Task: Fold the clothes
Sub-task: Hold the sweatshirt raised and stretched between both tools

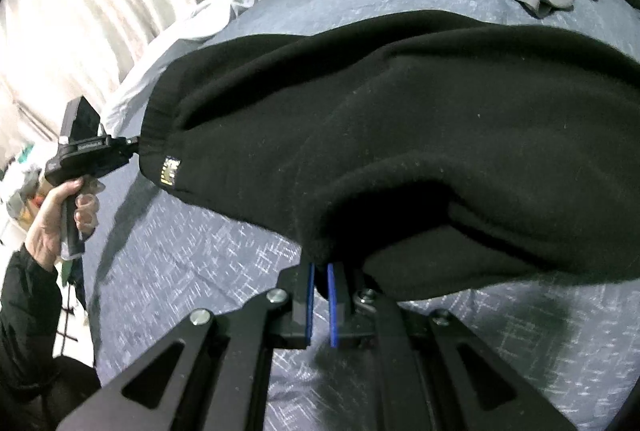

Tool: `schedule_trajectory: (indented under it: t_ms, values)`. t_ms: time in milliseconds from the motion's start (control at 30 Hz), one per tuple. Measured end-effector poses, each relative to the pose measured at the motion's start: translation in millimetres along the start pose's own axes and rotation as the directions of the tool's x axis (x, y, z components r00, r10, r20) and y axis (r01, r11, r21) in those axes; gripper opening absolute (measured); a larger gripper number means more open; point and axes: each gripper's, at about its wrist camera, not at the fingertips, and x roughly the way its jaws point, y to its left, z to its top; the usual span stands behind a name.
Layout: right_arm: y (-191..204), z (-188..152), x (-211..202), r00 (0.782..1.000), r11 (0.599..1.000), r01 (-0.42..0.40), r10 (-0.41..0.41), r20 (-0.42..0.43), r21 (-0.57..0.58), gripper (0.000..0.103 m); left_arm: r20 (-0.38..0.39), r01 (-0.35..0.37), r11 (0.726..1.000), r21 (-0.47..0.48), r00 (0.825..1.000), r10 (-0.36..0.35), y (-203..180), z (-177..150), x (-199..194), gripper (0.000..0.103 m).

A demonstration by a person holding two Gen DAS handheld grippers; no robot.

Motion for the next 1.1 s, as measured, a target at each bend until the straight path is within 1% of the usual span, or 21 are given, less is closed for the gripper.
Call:
schedule_trajectory:
  t_ms: [167, 200, 267, 300, 333, 400, 467, 533, 600, 667, 733, 867, 933, 1000, 1067, 1100]
  values:
    - [-2, 4, -6, 1.000, 1.000, 0.014, -0.015, -0.010, -0.010, 0.005, -0.077, -0.025, 1.000, -0.002, 0.997, 0.025, 6, -13, 18, 0.004]
    - [-3, 4, -7, 1.000, 1.000, 0.014, -0.014, -0.010, -0.007, 0.005, -0.082, -0.029, 1.000, -0.001, 0.996, 0.029, 7, -15, 20, 0.004]
    - [-5, 3, -6, 1.000, 1.000, 0.011, -0.011, -0.010, 0.002, 0.005, -0.077, -0.036, 0.999, -0.002, 0.996, 0.036, 5, -13, 19, 0.005]
    - [-6, 3, -5, 1.000, 1.000, 0.010, -0.010, -0.011, 0.005, 0.005, -0.068, -0.043, 0.999, 0.001, 0.997, 0.043, 4, -12, 17, 0.009]
    - [-6, 2, -3, 1.000, 1.000, 0.008, -0.008, -0.012, 0.008, 0.005, -0.052, -0.057, 0.998, 0.007, 0.997, 0.057, 2, -11, 14, 0.010]
    - [-7, 0, -1, 1.000, 1.000, 0.004, -0.004, -0.012, 0.014, 0.005, -0.045, -0.068, 0.998, 0.019, 0.997, 0.068, -4, -8, 11, 0.010]
    - [-8, -2, 0, 1.000, 1.000, -0.001, 0.001, -0.009, 0.022, 0.005, -0.024, -0.119, 0.992, 0.042, 0.993, 0.120, -9, -2, 6, 0.018]
    - [-9, -4, 0, 1.000, 1.000, -0.008, 0.008, -0.005, 0.026, 0.005, 0.018, -0.144, 0.989, 0.025, 0.989, 0.144, -9, 5, -7, 0.035]
    - [-9, -4, -1, 1.000, 1.000, -0.013, 0.013, -0.003, 0.026, 0.005, 0.077, -0.133, 0.991, -0.004, 0.988, 0.133, -8, 10, -20, 0.038]
    - [-9, -4, -1, 1.000, 1.000, -0.017, 0.017, -0.001, 0.024, 0.005, 0.137, -0.072, 0.997, -0.015, 0.988, 0.073, -11, 17, -29, 0.039]
    - [-9, -4, -1, 1.000, 0.999, -0.021, 0.021, 0.001, 0.024, 0.005, 0.156, -0.035, 0.999, -0.013, 0.987, 0.036, -17, 23, -26, 0.041]
    - [-10, -5, 0, 1.000, 1.000, -0.020, 0.020, -0.001, 0.022, 0.008, 0.116, -0.055, 0.998, 0.032, 0.992, 0.051, -32, 30, -2, 0.042]
    - [-11, -5, 1, 1.000, 1.000, -0.019, 0.019, -0.003, 0.019, 0.009, 0.105, -0.028, 0.999, 0.033, 0.994, 0.025, -38, 36, 15, 0.042]
    - [-12, -6, 1, 1.000, 1.000, -0.019, 0.019, -0.006, 0.016, 0.010, 0.102, -0.019, 0.999, 0.028, 0.995, 0.016, -41, 41, 24, 0.042]
    - [-13, -6, 2, 1.000, 1.000, -0.018, 0.018, -0.007, 0.013, 0.010, 0.099, -0.018, 1.000, 0.024, 0.995, 0.015, -43, 44, 30, 0.041]
    - [-13, -6, 2, 1.000, 1.000, -0.017, 0.017, -0.008, 0.012, 0.010, 0.104, -0.022, 0.999, 0.026, 0.994, 0.020, -44, 47, 34, 0.035]
